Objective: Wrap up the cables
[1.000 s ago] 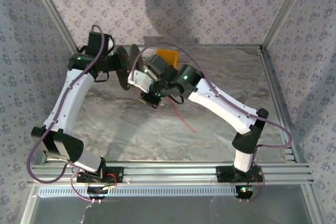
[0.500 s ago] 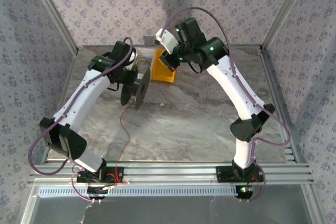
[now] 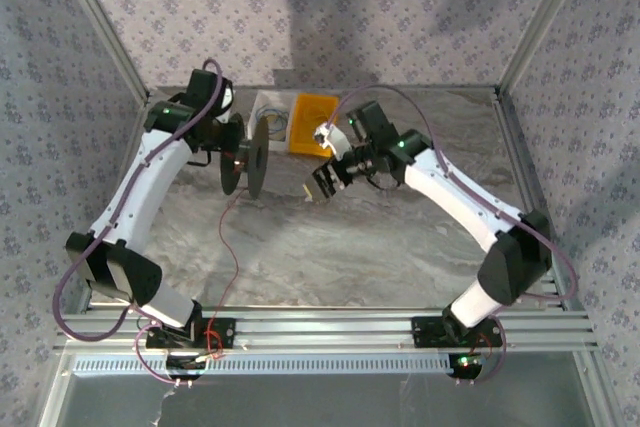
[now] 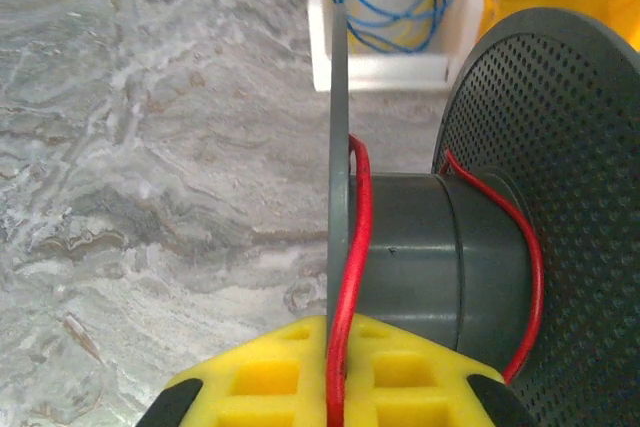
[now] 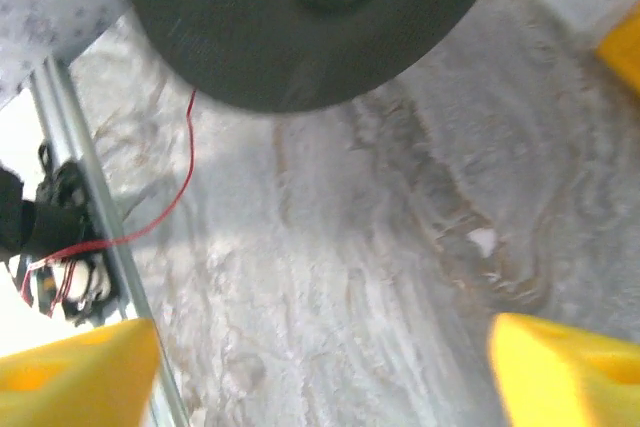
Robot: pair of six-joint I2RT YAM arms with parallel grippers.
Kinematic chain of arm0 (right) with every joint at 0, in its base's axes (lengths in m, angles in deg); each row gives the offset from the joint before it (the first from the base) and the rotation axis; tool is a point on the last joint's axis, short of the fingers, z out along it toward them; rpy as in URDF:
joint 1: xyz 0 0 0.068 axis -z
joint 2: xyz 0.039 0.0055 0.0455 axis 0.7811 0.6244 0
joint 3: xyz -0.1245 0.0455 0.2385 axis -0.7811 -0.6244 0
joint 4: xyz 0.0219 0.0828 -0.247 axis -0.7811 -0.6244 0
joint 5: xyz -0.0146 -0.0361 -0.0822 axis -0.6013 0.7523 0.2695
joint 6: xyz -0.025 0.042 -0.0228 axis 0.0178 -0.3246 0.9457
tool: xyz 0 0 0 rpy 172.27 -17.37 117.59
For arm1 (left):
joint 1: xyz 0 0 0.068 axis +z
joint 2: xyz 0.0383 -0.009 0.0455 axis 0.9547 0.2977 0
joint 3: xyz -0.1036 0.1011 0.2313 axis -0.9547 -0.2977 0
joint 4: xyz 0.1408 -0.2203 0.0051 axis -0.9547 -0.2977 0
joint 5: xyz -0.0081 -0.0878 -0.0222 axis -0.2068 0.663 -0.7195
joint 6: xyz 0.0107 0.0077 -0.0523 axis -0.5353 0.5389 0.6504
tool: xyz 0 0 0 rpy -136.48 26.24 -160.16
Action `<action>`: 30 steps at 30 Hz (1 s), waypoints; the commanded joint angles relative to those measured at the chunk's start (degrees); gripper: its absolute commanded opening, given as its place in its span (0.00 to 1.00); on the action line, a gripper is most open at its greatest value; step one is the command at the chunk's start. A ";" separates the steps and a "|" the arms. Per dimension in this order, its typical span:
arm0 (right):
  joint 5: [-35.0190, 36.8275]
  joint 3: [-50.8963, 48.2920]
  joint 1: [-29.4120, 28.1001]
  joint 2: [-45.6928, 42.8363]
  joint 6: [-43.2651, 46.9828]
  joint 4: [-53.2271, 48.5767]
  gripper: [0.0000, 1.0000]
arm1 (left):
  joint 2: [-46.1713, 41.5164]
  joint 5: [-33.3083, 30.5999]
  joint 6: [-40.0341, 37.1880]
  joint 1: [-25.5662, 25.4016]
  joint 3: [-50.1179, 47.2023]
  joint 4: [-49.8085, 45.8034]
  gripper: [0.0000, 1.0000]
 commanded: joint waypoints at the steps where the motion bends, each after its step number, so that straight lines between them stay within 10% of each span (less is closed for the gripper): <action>1: -2.34 -4.98 -5.45 -4.60 -9.14 7.55 1.00 | -0.68 5.11 6.63 1.65 3.79 8.54 0.00; 30: 4.47 1.21 -16.77 20.96 -32.02 18.86 0.99 | 3.84 4.92 13.30 3.06 10.22 15.09 0.00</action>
